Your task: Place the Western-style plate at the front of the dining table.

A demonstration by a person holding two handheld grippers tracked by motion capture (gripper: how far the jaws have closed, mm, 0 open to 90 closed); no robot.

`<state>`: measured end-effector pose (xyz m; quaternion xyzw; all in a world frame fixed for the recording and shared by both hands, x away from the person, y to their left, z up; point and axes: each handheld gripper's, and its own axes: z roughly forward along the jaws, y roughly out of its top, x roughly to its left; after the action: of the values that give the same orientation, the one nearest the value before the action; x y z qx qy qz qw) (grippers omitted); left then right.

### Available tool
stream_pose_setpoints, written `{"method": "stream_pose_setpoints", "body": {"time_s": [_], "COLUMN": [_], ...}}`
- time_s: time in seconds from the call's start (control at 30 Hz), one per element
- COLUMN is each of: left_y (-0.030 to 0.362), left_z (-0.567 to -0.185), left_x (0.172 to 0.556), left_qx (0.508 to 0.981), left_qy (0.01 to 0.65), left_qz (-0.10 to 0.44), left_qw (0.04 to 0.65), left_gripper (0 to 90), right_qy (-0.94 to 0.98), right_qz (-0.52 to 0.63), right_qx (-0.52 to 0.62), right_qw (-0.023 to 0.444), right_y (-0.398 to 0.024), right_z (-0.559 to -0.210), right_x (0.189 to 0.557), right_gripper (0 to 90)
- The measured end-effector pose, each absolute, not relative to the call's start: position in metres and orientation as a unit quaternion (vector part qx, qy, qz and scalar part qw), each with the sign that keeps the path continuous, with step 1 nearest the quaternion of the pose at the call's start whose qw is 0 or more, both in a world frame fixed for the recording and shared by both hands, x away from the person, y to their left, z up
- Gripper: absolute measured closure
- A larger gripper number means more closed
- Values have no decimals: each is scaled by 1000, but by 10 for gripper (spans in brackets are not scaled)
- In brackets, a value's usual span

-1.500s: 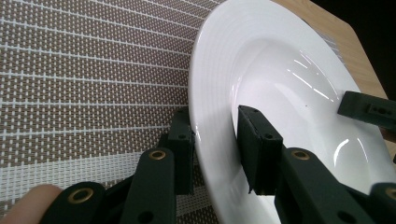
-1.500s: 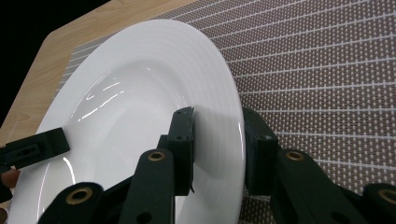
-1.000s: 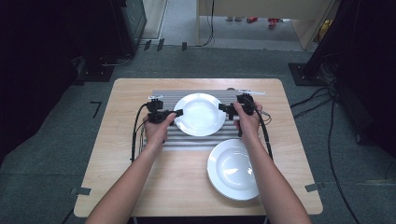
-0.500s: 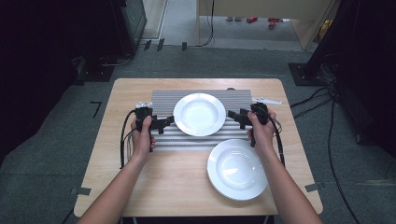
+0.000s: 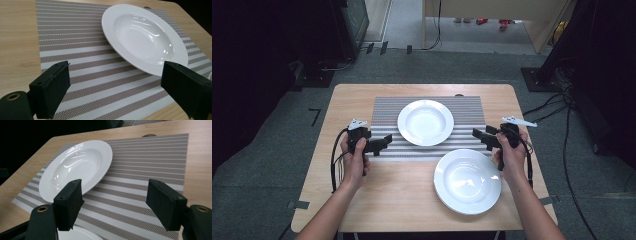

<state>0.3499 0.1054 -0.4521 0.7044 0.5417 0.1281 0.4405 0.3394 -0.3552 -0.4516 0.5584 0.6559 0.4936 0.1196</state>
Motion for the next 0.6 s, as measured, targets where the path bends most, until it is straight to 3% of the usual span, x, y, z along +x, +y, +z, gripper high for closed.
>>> {"method": "stream_pose_setpoints", "body": {"time_s": [0.6], "left_y": [135], "left_z": [-459], "left_x": [305], "left_qx": [702], "left_qy": [543], "left_qz": [154], "left_qw": [434], "left_gripper": [88], "right_qy": [635], "right_qz": [501], "right_qx": [575], "right_qw": [124], "right_y": [-402], "right_z": [-464], "right_x": [281], "right_gripper": [286]}}
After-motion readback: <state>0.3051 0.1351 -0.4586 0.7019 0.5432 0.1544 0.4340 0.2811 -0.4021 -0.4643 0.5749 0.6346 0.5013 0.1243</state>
